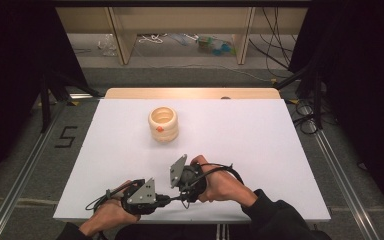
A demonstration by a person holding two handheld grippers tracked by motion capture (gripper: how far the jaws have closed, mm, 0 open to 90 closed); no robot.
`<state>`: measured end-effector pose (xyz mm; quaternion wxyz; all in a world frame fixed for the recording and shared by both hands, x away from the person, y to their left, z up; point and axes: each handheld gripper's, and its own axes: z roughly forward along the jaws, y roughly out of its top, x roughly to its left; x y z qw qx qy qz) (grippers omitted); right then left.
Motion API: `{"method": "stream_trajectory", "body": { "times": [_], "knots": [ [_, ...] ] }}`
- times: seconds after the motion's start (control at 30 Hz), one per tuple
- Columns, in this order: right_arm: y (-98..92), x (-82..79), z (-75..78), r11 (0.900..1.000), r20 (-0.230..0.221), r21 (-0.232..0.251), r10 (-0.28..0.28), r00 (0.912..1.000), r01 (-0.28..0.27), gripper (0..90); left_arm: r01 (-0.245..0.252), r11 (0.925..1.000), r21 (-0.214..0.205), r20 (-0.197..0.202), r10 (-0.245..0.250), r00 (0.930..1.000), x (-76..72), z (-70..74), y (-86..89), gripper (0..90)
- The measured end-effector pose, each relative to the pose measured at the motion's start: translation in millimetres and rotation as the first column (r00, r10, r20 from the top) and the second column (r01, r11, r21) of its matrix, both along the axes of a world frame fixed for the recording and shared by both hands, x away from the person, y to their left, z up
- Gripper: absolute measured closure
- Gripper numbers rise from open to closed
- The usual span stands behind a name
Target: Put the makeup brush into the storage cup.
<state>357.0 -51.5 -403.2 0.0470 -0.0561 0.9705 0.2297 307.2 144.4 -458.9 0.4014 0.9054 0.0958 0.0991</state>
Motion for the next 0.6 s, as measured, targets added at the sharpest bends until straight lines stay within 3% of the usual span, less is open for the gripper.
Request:
{"method": "stream_trajectory", "body": {
  "times": [0.03,0.1,0.17,0.2,0.23,0.27,0.33,0.37,0.4,0.43,0.47,0.5,0.53,0.57,0.6],
  "knots": [
    [0.0,0.0,0.0,1.0000,0.000,0.000,0.000,1.0000,0.000,54.3,-0.012,0.9999,-0.002,0.003,0.012,0.9999,0.5,0.1,0.8,83.6],
    [-6.0,0.9,7.4,0.9978,0.008,0.038,-0.055,0.9984,0.055,47.7,-0.036,0.9992,-0.015,-0.001,0.036,0.9994,1.8,0.9,2.5,83.6],
    [-12.4,2.7,13.5,0.9878,-0.004,0.102,-0.118,0.9930,0.117,40.1,-0.062,0.9975,-0.033,-0.003,0.062,0.9981,3.3,1.9,4.1,83.6],
    [-20.3,6.2,16.8,0.9645,-0.028,0.180,-0.191,0.9812,0.193,33.1,-0.076,0.9964,-0.039,0.000,0.076,0.9971,4.1,2.5,5.0,83.6],
    [-24.7,7.6,18.3,0.9448,-0.049,0.215,-0.242,0.9690,0.247,30.4,-0.092,0.9949,-0.042,0.000,0.092,0.9958,4.9,3.1,6.1,83.6],
    [-24.7,7.6,18.3,0.9448,-0.049,0.215,-0.242,0.9690,0.247,30.4,-0.109,0.9928,-0.051,0.001,0.109,0.9941,5.8,3.8,7.2,83.6],
    [-34.0,11.8,19.5,0.8899,-0.081,0.290,-0.343,0.9357,0.352,27.0,-0.156,0.9839,-0.088,-0.013,0.155,0.9878,7.0,4.6,8.8,83.6],
    [-44.0,15.2,20.2,0.8299,-0.122,0.342,-0.426,0.8966,0.441,24.8,-0.170,0.9807,-0.097,-0.008,0.170,0.9854,8.2,5.3,9.9,83.5],
    [-49.0,17.4,20.4,0.8005,-0.144,0.364,-0.457,0.8778,0.476,23.5,-0.183,0.9780,-0.099,-0.011,0.183,0.9830,8.7,6.9,11.3,83.6],
    [-49.0,17.4,20.4,0.8005,-0.144,0.364,-0.457,0.8778,0.476,23.5,-0.202,0.9737,-0.107,-0.012,0.201,0.9794,9.3,8.1,12.5,83.6],
    [-57.2,20.3,20.3,0.7538,-0.167,0.390,-0.507,0.8456,0.529,23.1,-0.217,0.9686,-0.121,-0.012,0.217,0.9760,9.8,8.8,13.4,83.6],
    [-60.6,20.9,20.0,0.7244,-0.187,0.409,-0.529,0.8281,0.555,21.6,-0.234,0.9630,-0.134,-0.004,0.235,0.9719,10.1,9.8,14.4,83.5],
    [-63.6,21.7,19.6,0.7030,-0.203,0.415,-0.547,0.8120,0.577,20.1,-0.259,0.9528,-0.159,-0.013,0.260,0.9656,10.2,11.0,15.4,83.6],
    [-63.6,21.7,19.6,0.7030,-0.203,0.415,-0.547,0.8120,0.577,20.1,-0.259,0.9528,-0.159,-0.013,0.260,0.9656,10.2,11.0,15.4,83.6],
    [-66.0,22.9,18.6,0.6943,-0.210,0.420,-0.552,0.8070,0.584,18.4,-0.265,0.9487,-0.173,-0.015,0.266,0.9638,10.5,11.4,15.7,83.6]
  ]
}}
